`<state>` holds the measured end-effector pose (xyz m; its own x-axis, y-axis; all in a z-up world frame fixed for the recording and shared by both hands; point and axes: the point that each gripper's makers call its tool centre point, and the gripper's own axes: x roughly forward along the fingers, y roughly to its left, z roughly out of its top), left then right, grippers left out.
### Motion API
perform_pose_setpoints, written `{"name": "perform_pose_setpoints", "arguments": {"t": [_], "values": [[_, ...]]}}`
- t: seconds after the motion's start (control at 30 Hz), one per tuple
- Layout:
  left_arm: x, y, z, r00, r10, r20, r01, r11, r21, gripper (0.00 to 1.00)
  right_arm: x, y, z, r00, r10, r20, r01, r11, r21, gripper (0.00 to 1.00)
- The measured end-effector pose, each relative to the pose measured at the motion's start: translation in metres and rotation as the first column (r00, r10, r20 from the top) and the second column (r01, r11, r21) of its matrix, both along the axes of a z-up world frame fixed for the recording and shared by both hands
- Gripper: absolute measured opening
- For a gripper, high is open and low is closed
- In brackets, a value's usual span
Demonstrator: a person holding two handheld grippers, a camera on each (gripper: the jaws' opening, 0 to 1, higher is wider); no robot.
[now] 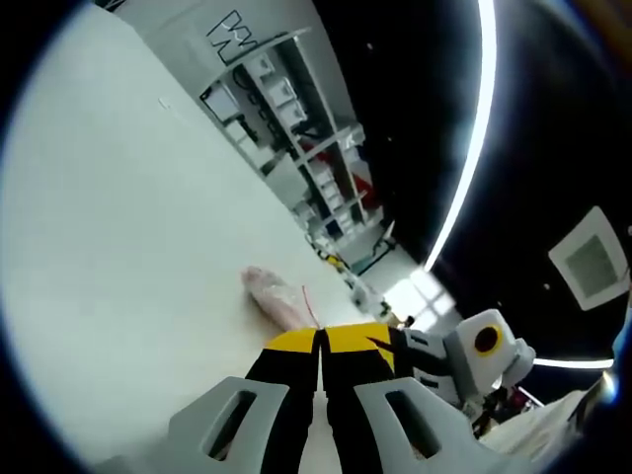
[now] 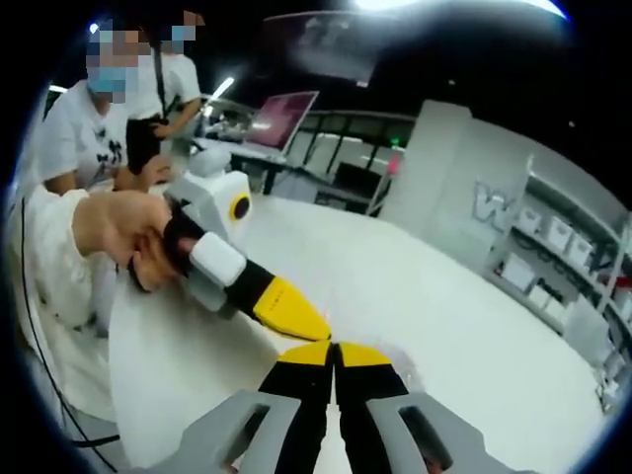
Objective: Open the resealable bag by pulling the two sides of the seal apart until the entire bag opening is separated and visibly accessible.
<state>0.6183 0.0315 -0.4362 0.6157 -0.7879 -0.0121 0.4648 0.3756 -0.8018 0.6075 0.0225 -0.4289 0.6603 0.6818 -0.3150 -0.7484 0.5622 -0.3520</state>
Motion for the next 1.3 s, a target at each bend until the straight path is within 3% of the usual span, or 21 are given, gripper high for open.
{"name": "perform_pose_setpoints", "arguments": {"t": [0.77,0.9,1.3], "values": [[0.0026,0.0003,-0.0022,1.0,0.0,-0.028,0.0,1.0,-0.013,0.02,0.0001,0.0026,0.0006,0.999,-0.005,0.047,0.006,0.999,-0.04,0.0],[0.0022,0.0012,0.0018,1.0,0.007,0.009,-0.007,1.0,-0.004,0.01,-0.0002,0.0023,0.0014,0.999,-0.005,0.049,0.007,1.0,-0.029,0.0],[0.0007,0.0003,-0.0005,1.0,0.007,0.011,-0.007,1.0,0.011,0.01,0.0008,0.001,0.001,0.997,-0.014,0.082,0.018,0.999,-0.051,0.0]]}}
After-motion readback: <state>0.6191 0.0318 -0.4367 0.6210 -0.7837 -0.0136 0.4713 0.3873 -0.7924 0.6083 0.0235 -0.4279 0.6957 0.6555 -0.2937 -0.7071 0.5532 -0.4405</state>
